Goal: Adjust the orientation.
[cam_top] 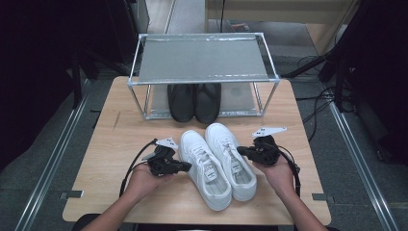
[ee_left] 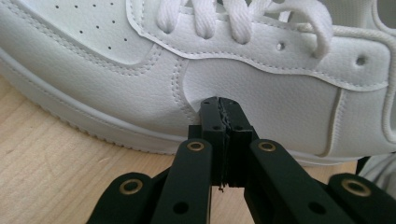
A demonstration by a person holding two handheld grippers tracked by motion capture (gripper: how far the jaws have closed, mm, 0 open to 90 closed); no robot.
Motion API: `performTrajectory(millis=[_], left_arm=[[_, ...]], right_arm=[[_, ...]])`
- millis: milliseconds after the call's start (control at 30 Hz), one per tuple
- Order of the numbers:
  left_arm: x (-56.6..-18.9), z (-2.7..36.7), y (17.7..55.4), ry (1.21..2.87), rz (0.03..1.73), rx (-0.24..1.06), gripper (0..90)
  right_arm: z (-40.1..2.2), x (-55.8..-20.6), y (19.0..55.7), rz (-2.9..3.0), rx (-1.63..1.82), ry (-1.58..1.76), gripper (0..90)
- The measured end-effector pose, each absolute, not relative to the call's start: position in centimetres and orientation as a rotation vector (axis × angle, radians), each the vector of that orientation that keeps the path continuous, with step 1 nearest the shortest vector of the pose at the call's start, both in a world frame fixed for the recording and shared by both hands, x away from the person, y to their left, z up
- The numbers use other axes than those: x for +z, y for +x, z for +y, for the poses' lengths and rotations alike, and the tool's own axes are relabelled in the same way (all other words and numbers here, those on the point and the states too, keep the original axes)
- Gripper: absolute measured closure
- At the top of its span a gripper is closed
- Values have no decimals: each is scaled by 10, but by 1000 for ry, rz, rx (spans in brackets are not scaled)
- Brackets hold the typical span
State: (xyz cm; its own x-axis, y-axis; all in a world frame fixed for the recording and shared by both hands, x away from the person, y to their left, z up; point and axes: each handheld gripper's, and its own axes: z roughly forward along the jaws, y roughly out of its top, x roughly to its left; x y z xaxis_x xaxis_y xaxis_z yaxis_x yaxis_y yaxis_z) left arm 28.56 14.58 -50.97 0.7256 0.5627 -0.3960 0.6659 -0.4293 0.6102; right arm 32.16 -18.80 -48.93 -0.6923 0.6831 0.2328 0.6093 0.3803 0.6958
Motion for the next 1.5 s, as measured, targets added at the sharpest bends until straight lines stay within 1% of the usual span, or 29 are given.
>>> performTrajectory(millis=[67,267,433,533,667,767,867,1000,1100,1267,1500], left_arm=[[-509,144,284,2151,927,-152,900],[-509,144,285,2142,933,-175,900],[-508,148,286,2143,913,-190,898],[-505,151,285,2140,904,-180,861],[-497,161,286,2094,910,-183,813],[-490,166,285,2075,900,-167,743],[-486,169,284,2075,883,-187,669],[-482,168,282,2102,872,-185,574],[-480,168,282,2103,862,-195,524],[-477,171,281,2096,850,-178,473],[-475,174,281,2095,850,-171,455]], right_arm=[[-186,-489,323,2532,1221,1173,900],[-174,-488,329,2547,1259,1133,900],[-179,-487,331,2538,1279,1149,900],[-185,-483,332,2493,1288,1167,900],[-190,-480,331,2474,1274,1179,896],[-192,-476,327,2464,1273,1173,856],[-196,-470,324,2457,1304,1179,808],[-199,-461,316,2431,1349,1189,771],[-198,-455,308,2430,1381,1187,748],[-194,-449,295,2427,1415,1187,695],[-188,-446,286,2449,1419,1196,669]])
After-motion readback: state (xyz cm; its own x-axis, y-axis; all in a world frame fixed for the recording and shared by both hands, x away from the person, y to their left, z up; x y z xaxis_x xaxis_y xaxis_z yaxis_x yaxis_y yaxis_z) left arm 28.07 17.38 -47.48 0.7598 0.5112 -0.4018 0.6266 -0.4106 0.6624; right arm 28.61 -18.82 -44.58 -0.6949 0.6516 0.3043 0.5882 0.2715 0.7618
